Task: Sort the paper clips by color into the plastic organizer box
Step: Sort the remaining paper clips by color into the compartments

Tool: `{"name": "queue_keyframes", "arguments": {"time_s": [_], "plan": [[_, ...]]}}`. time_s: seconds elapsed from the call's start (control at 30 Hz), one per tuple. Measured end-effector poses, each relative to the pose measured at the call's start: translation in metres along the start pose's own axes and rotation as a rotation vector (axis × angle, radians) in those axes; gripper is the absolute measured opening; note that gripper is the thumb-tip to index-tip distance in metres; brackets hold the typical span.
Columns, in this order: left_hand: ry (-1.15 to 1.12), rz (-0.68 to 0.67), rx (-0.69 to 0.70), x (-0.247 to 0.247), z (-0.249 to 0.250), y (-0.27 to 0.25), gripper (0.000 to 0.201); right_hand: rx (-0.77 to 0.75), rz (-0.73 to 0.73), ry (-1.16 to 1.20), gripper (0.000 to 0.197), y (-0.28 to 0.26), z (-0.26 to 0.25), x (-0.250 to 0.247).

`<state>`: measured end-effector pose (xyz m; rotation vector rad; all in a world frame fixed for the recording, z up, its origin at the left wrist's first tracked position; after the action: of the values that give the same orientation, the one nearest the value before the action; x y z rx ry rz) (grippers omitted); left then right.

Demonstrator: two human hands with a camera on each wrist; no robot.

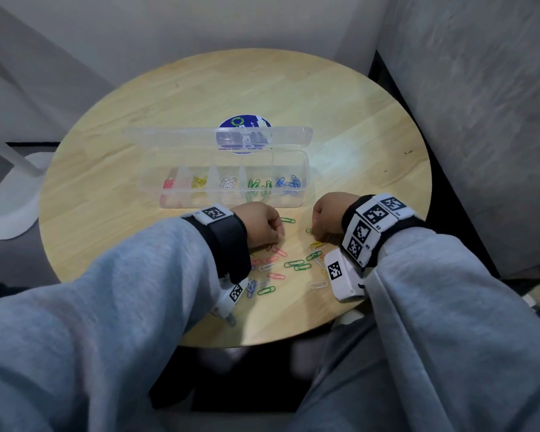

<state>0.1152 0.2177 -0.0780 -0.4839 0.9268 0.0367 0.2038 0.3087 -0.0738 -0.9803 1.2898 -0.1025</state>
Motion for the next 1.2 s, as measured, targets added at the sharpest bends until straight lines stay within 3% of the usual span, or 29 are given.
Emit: {"name": "queue_keyframes", "arguments": {"time_s": [0.23, 0.4, 0.57, 0.67, 0.8, 0.9, 0.97, 1.1, 1.2], "plan": [[-0.063, 0.029, 0.007, -0.003, -0.003, -0.001, 0.009, -0.044, 0.014, 0.142, 0.012, -0.013, 0.004, -0.020], [-0.396, 0.027, -0.021, -0.003, -0.005, -0.004, 0.019, -0.062, -0.016, 0.219, 0.007, -0.017, 0.007, -0.022], [-0.813, 0.018, -0.033, 0.006, 0.014, -0.008, 0.025, -0.048, -0.038, 0.448, 0.022, -0.019, 0.016, -0.028], [-0.900, 0.001, -0.077, 0.012, 0.021, -0.008, 0.026, 0.001, -0.113, 0.500, 0.026, -0.022, 0.019, -0.022], [-0.979, -0.052, -0.176, 0.019, 0.026, -0.011, 0.026, 0.067, -0.165, 0.491, 0.015, -0.026, 0.021, -0.017], [-0.836, -0.084, -0.194, 0.022, 0.026, -0.014, 0.023, -0.055, -0.063, 0.372, 0.015, -0.030, 0.018, -0.024], [-0.576, -0.123, -0.126, 0.022, 0.029, -0.015, 0.022, -0.099, -0.027, 0.264, 0.014, -0.034, 0.015, -0.020], [0.001, -0.150, -0.034, 0.019, 0.039, -0.014, 0.015, -0.092, -0.140, 0.158, 0.024, -0.033, 0.006, 0.006], [0.142, -0.143, -0.050, 0.022, 0.042, -0.010, 0.022, -0.105, -0.117, 0.056, 0.019, -0.030, 0.000, 0.014]]}}
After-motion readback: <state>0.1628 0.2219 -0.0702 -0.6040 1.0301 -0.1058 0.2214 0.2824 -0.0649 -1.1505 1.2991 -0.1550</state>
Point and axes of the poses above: each hand's wrist, its own y-axis towards the middle knuckle, its own x-axis out of the palm, z = x × y, the point moved 7 cm from there along y, towards the middle knuckle, and after that the axes turned 12 degrees about x, right-handed, at the moved point
